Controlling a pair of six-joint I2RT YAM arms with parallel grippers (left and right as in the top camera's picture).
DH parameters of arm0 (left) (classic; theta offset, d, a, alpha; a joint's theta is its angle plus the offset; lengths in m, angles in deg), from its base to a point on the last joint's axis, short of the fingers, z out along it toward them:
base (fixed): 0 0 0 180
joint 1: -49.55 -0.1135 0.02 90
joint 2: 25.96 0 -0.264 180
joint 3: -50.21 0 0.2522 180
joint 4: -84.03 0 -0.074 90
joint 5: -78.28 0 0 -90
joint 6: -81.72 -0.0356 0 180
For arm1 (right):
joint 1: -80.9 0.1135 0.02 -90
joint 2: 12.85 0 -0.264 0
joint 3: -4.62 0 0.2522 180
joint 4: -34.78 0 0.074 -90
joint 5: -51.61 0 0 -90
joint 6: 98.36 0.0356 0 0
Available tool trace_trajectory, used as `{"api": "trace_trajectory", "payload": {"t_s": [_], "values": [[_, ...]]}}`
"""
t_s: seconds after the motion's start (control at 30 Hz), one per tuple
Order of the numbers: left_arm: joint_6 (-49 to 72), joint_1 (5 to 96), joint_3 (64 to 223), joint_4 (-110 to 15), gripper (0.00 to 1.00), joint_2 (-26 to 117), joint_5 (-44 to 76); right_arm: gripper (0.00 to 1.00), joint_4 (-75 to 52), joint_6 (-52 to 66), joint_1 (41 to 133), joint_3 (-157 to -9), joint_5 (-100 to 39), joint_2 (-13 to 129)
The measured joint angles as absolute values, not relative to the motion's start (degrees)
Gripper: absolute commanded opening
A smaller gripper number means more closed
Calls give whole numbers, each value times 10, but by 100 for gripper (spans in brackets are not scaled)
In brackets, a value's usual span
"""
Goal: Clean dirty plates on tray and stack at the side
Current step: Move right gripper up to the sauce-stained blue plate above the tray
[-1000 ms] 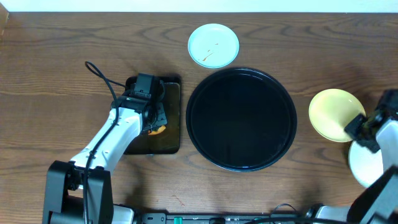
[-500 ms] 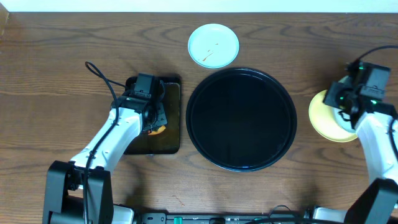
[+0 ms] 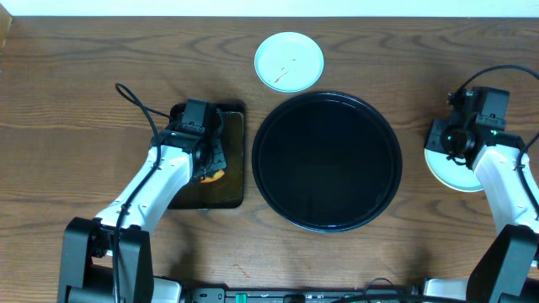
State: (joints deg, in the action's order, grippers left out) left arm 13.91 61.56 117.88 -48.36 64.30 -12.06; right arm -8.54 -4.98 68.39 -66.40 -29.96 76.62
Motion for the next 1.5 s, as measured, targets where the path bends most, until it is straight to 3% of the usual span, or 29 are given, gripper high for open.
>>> {"api": "trace_trajectory", "payload": {"t_s": [0.4, 0.63, 0.87, 0.9, 1.03, 1.13, 1.33, 1.5], "values": [[138, 615, 1179, -484, 17, 643, -121, 54, -69, -48, 799, -727, -199, 766], [118, 615, 1179, -503, 16, 643, -138, 56, -19, -27, 885, -745, -235, 767], [38, 616, 1178, -568, 17, 648, -142, 56, -18, -24, 907, -793, -256, 767], [31, 615, 1178, -570, 23, 656, -143, 56, -9, -24, 908, -796, -257, 767], [18, 615, 1178, -567, 30, 684, -144, 57, 22, -22, 908, -797, -264, 767], [12, 616, 1178, -565, 47, 683, -147, 57, 21, -23, 908, -797, -275, 768], [29, 616, 1178, -517, 61, 639, -147, 63, -15, -22, 908, -805, -282, 771], [61, 615, 1178, -459, 63, 601, -147, 66, -48, -21, 909, -862, -284, 810]]}}
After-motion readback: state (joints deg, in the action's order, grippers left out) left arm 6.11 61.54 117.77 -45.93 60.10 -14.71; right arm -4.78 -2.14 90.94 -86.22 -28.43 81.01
